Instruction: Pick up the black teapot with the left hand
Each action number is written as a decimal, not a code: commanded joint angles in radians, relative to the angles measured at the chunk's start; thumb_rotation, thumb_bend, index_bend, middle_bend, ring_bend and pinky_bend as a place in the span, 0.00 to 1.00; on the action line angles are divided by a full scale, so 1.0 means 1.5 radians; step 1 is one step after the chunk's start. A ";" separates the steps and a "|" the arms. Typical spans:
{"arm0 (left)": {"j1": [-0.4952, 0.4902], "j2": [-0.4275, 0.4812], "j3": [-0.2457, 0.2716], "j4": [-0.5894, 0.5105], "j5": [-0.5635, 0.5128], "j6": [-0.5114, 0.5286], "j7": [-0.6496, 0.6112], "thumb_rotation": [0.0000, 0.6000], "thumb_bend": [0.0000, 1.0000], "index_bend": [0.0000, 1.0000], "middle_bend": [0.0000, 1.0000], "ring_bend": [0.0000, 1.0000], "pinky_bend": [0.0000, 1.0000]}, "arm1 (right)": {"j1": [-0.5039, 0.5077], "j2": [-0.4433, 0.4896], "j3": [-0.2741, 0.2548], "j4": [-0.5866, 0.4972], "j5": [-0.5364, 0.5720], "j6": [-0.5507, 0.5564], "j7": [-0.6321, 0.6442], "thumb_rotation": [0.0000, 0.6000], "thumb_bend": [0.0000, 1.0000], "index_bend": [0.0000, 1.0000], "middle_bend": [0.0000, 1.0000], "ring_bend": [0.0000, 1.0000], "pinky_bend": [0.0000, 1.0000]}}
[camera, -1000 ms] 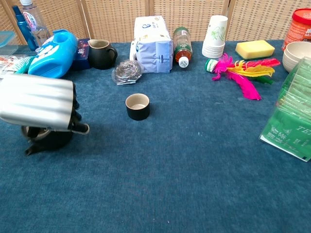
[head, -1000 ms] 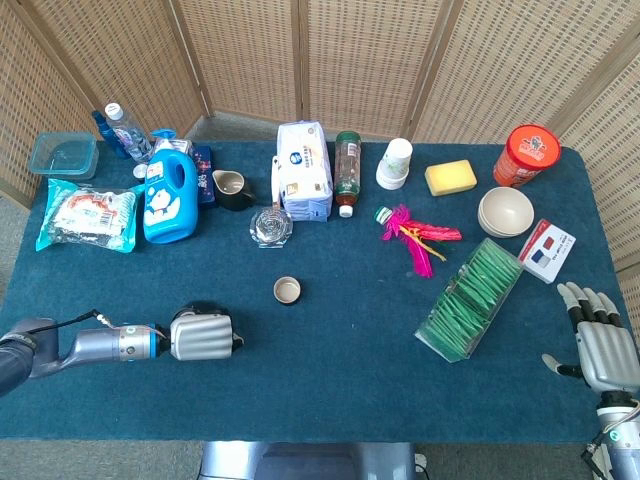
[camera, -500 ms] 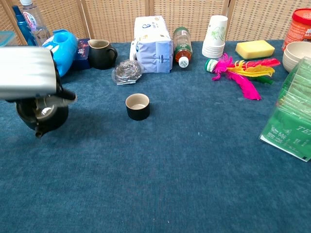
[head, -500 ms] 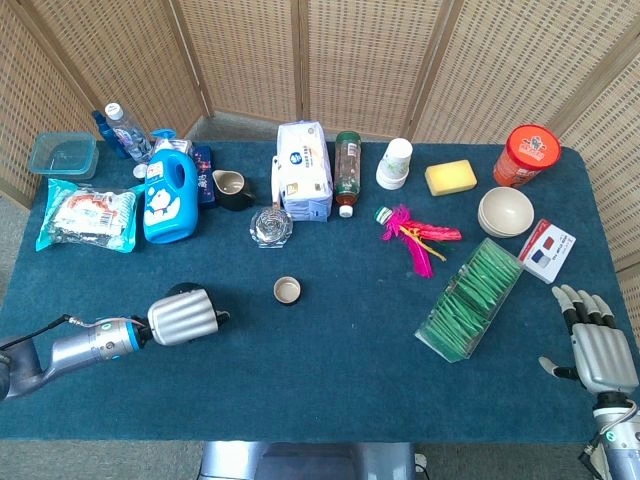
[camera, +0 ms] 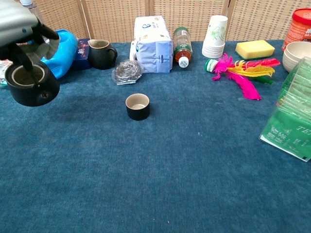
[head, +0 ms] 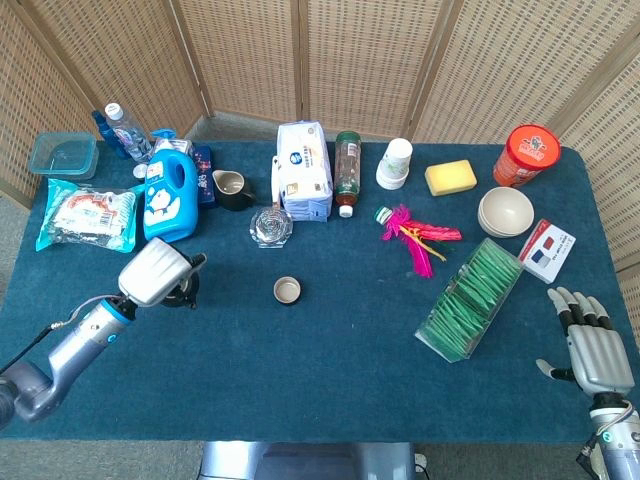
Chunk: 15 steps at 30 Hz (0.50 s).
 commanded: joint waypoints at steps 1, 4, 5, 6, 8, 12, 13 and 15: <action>0.018 -0.019 -0.042 -0.041 -0.076 -0.040 -0.027 1.00 0.76 0.78 0.92 0.98 1.00 | 0.001 0.000 -0.001 -0.001 0.001 -0.002 -0.001 1.00 0.00 0.00 0.00 0.00 0.00; 0.021 -0.034 -0.067 -0.057 -0.128 -0.065 -0.025 1.00 0.76 0.78 0.92 0.98 1.00 | 0.002 -0.001 -0.001 -0.001 0.002 -0.003 -0.004 1.00 0.00 0.00 0.00 0.00 0.00; 0.023 -0.042 -0.079 -0.063 -0.149 -0.069 -0.020 1.00 0.76 0.78 0.92 0.98 1.00 | 0.002 -0.001 -0.002 -0.001 0.002 -0.004 -0.004 1.00 0.00 0.00 0.00 0.00 0.00; 0.027 -0.055 -0.098 -0.077 -0.183 -0.074 -0.023 1.00 0.76 0.78 0.92 0.98 1.00 | 0.002 0.000 -0.001 -0.001 0.004 -0.005 -0.004 1.00 0.00 0.00 0.00 0.00 0.00; 0.027 -0.067 -0.114 -0.088 -0.209 -0.079 -0.019 1.00 0.76 0.78 0.92 0.98 1.00 | 0.002 0.000 -0.002 -0.002 0.005 -0.006 -0.005 1.00 0.00 0.00 0.00 0.00 0.00; 0.028 -0.078 -0.123 -0.095 -0.219 -0.079 -0.007 1.00 0.76 0.78 0.92 0.98 1.00 | 0.003 0.002 -0.002 -0.003 0.006 -0.007 -0.004 1.00 0.00 0.00 0.00 0.00 0.00; 0.029 -0.080 -0.125 -0.097 -0.219 -0.079 -0.005 1.00 0.76 0.78 0.92 0.98 1.00 | 0.003 0.002 -0.002 -0.004 0.006 -0.008 -0.004 1.00 0.00 0.00 0.00 0.00 0.00; 0.029 -0.083 -0.128 -0.099 -0.219 -0.077 -0.001 1.00 0.76 0.78 0.92 0.98 1.00 | 0.003 0.003 -0.002 -0.005 0.007 -0.009 -0.003 1.00 0.00 0.00 0.00 0.00 0.00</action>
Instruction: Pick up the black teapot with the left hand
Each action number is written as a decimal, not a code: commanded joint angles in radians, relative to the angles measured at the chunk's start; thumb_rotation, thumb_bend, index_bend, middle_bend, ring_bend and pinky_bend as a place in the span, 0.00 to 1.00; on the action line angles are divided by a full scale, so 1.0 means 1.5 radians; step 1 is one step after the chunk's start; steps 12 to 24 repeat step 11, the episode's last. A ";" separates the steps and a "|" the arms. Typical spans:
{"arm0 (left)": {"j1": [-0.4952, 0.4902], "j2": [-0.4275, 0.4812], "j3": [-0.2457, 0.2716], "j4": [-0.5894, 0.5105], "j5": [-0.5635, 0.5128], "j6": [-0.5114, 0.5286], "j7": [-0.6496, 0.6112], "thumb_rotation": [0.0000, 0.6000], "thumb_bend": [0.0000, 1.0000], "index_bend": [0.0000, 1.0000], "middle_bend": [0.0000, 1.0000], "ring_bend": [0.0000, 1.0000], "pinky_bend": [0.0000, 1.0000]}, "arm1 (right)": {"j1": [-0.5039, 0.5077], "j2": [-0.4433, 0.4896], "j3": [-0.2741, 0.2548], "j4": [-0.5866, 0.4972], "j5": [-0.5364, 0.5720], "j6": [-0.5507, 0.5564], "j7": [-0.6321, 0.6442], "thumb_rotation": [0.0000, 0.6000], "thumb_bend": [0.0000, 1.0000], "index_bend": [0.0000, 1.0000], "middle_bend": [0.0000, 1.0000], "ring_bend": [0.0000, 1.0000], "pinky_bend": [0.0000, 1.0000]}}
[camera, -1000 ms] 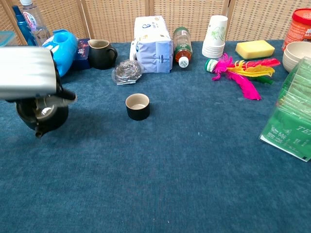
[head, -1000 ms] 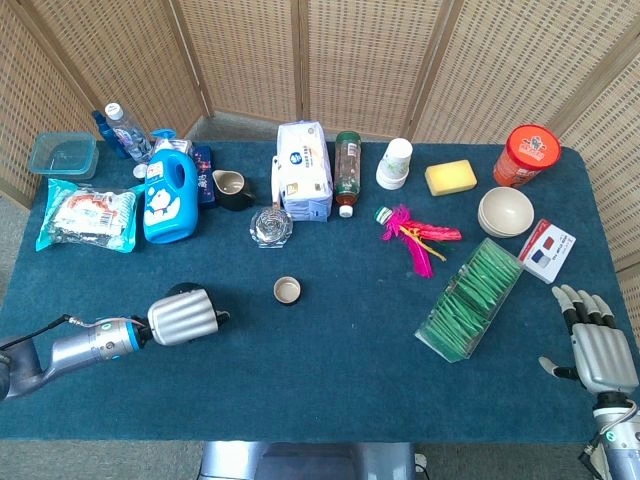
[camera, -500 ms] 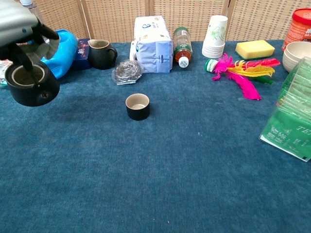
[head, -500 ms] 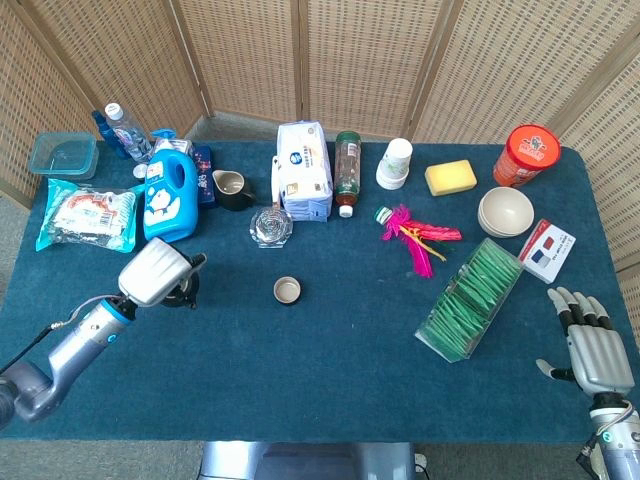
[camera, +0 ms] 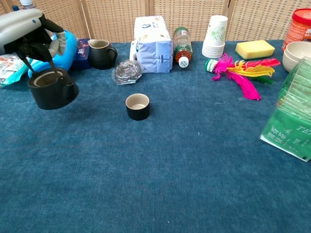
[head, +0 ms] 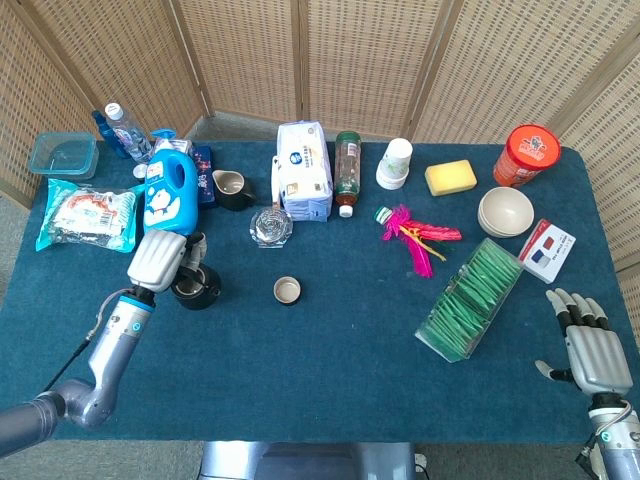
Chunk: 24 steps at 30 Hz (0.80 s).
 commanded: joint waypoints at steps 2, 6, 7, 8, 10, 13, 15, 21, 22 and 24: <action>0.001 -0.004 -0.005 -0.005 -0.001 0.002 0.008 1.00 0.76 0.78 0.92 0.98 1.00 | 0.001 0.003 0.000 -0.005 0.001 -0.002 0.002 1.00 0.00 0.00 0.00 0.00 0.00; 0.002 -0.001 -0.011 -0.016 -0.001 0.005 0.021 1.00 0.76 0.78 0.92 0.98 1.00 | 0.001 0.005 -0.002 -0.007 0.001 -0.005 0.003 1.00 0.00 0.00 0.00 0.00 0.00; 0.002 0.000 -0.011 -0.019 -0.001 0.006 0.024 1.00 0.76 0.78 0.92 0.98 1.00 | 0.001 0.006 -0.002 -0.008 0.001 -0.006 0.004 1.00 0.00 0.00 0.00 0.00 0.00; 0.003 0.001 -0.012 -0.021 -0.001 0.007 0.028 1.00 0.76 0.78 0.92 0.98 1.00 | 0.001 0.007 -0.003 -0.008 0.002 -0.006 0.004 1.00 0.00 0.00 0.00 0.00 0.00; 0.004 0.002 -0.013 -0.025 -0.001 0.008 0.032 1.00 0.76 0.78 0.92 0.98 1.00 | 0.001 0.008 -0.003 -0.009 0.002 -0.006 0.005 1.00 0.00 0.00 0.00 0.00 0.00; 0.004 0.003 -0.013 -0.026 0.000 0.008 0.034 1.00 0.76 0.78 0.92 0.98 1.00 | 0.001 0.009 -0.003 -0.010 0.001 -0.005 0.006 1.00 0.00 0.00 0.00 0.00 0.00; 0.004 0.003 -0.013 -0.026 0.000 0.008 0.034 1.00 0.76 0.78 0.92 0.98 1.00 | 0.001 0.009 -0.003 -0.010 0.001 -0.005 0.006 1.00 0.00 0.00 0.00 0.00 0.00; 0.004 0.003 -0.013 -0.026 0.000 0.008 0.034 1.00 0.76 0.78 0.92 0.98 1.00 | 0.001 0.009 -0.003 -0.010 0.001 -0.005 0.006 1.00 0.00 0.00 0.00 0.00 0.00; 0.004 0.003 -0.013 -0.026 0.000 0.008 0.034 1.00 0.76 0.78 0.92 0.98 1.00 | 0.001 0.009 -0.003 -0.010 0.001 -0.005 0.006 1.00 0.00 0.00 0.00 0.00 0.00; 0.004 0.003 -0.013 -0.026 0.000 0.008 0.034 1.00 0.76 0.78 0.92 0.98 1.00 | 0.001 0.009 -0.003 -0.010 0.001 -0.005 0.006 1.00 0.00 0.00 0.00 0.00 0.00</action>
